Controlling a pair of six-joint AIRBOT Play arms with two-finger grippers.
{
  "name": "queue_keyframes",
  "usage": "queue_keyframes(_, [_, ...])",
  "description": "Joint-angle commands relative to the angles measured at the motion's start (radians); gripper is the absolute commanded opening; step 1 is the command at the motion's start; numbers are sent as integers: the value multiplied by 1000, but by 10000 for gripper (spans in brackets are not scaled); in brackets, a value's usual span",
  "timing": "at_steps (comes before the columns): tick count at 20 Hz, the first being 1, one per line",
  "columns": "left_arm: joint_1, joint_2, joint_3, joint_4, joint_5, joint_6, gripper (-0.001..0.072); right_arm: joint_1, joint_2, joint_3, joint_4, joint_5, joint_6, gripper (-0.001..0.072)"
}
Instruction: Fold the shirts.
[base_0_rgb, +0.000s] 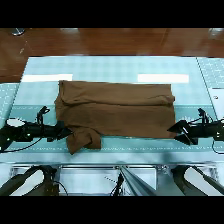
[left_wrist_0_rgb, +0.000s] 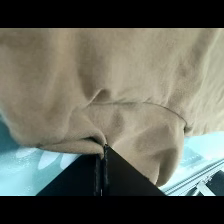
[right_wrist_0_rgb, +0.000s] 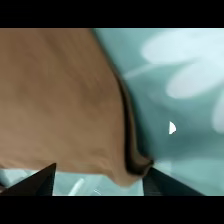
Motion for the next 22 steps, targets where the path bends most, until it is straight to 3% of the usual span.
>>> queue_keyframes(1, [-1, 1, 0, -1, 2, 40, 30, 12, -55, -2, 135, -79, -77, 576])
queue_keyframes(2, [-1, 1, 0, -1, 4, 44, 31, 12, -65, 2, 141, -62, -101, 405])
queue_keyframes(3, [-1, 1, 6, -1, 6, 44, 31, 12, -70, 6, 153, -30, -164, 145])
queue_keyframes(4, [0, 1, 19, -1, 3, 43, 31, 12, -69, 17, 159, 2, -221, 21])
queue_keyframes(8, [21, 1, 168, -15, -50, 44, 31, 12, -69, 162, 161, 66, -199, 21])
queue_keyframes(12, [14, -43, 342, -53, 38, -6, 30, 32, -79, 336, 158, 37, -155, 21])
queue_keyframes(19, [-97, -403, 768, -60, 35, -169, 30, 154, -311, 603, 172, -92, -63, 21])
queue_keyframes(22, [-143, -537, 942, -60, 27, -199, 30, 195, -410, 711, 196, -98, -57, 21])
